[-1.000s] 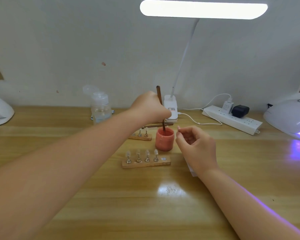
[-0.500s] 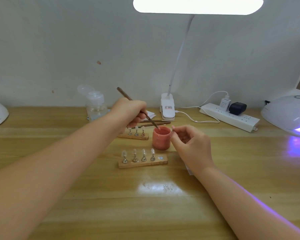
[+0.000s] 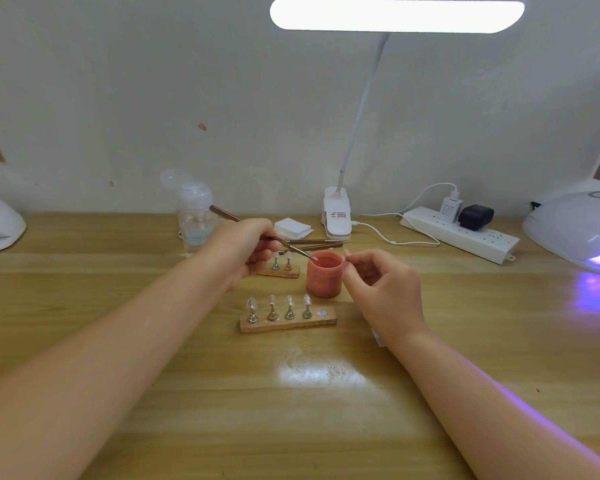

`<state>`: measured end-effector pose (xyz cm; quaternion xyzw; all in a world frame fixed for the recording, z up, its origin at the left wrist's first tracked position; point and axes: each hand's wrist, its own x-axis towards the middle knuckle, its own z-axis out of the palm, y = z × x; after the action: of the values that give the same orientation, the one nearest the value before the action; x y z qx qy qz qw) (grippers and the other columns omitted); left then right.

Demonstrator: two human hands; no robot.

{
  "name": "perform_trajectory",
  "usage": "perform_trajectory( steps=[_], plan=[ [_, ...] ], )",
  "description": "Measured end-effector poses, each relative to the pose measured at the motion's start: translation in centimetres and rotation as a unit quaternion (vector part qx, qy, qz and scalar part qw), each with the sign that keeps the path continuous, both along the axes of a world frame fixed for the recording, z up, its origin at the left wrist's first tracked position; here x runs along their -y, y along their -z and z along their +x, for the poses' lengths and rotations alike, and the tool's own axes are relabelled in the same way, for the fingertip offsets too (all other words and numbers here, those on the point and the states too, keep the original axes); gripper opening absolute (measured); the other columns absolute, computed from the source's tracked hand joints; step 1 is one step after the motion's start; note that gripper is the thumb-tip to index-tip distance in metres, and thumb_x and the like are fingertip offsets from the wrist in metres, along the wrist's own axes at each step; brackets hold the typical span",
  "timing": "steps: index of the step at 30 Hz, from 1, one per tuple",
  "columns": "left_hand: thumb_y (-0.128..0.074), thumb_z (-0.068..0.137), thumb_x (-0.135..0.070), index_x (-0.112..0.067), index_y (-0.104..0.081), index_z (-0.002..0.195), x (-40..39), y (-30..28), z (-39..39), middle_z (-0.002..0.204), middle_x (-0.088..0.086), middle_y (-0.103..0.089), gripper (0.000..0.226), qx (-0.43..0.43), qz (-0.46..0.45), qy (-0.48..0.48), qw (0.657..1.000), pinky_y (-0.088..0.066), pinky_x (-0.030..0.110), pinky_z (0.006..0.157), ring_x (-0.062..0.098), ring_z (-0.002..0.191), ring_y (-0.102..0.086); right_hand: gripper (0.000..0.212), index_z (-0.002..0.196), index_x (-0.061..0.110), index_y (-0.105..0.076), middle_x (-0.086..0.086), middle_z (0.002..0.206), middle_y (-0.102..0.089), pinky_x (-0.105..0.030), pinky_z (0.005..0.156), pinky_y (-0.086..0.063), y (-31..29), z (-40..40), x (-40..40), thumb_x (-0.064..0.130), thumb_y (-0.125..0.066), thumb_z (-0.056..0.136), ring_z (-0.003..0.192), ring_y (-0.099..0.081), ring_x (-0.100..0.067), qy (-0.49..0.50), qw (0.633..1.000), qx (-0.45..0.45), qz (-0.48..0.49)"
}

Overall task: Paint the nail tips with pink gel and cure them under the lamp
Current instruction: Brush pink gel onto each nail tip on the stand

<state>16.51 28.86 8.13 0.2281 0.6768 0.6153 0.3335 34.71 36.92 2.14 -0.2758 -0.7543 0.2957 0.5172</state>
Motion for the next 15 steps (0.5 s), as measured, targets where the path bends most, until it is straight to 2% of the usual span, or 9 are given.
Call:
perform_trajectory(
  steps=[5,8,11,15],
  plan=[
    [-0.064,0.084,-0.010,-0.006,-0.070,0.078,2.1,0.6,-0.2,0.056,-0.002,-0.066,0.009,-0.070,0.088,-0.079,0.990,-0.048,0.023,0.051,0.011,0.052,-0.056,0.014,0.084,0.025,-0.070,0.012,0.072,-0.068,-0.026,0.066,-0.053,-0.1,0.0,0.0,0.011,-0.072,0.083,0.068,-0.062,-0.005,0.002,1.000,-0.005,-0.002],
    [-0.062,0.092,-0.011,-0.013,-0.070,0.089,4.2,0.8,1.0,0.068,-0.002,-0.072,0.009,-0.117,0.186,-0.050,0.974,-0.053,0.021,0.059,0.010,0.062,-0.064,0.023,0.082,0.032,-0.066,0.014,0.073,-0.067,-0.024,0.068,-0.052,-0.3,0.0,0.3,0.009,-0.071,0.083,0.070,-0.063,-0.005,-0.003,1.000,-0.013,-0.001],
    [-0.062,0.093,-0.011,-0.023,-0.074,0.091,6.2,1.5,2.6,0.081,0.001,-0.075,0.017,-0.154,0.265,-0.028,0.951,-0.055,0.019,0.070,0.012,0.080,-0.070,0.022,0.085,0.030,-0.067,0.017,0.074,-0.067,-0.018,0.068,-0.051,-0.5,0.1,0.5,0.009,-0.071,0.084,0.073,-0.063,-0.004,-0.003,1.000,-0.012,0.008],
    [-0.064,0.089,-0.003,-0.020,-0.075,0.088,7.8,2.5,4.4,0.081,0.004,-0.076,0.020,-0.147,0.292,-0.023,0.945,-0.054,0.017,0.071,0.013,0.079,-0.072,0.018,0.087,0.025,-0.067,0.021,0.073,-0.063,-0.009,0.065,-0.046,-1.1,-0.1,1.0,0.008,-0.070,0.085,0.073,-0.062,-0.001,0.009,1.000,-0.016,0.014]
  ],
)
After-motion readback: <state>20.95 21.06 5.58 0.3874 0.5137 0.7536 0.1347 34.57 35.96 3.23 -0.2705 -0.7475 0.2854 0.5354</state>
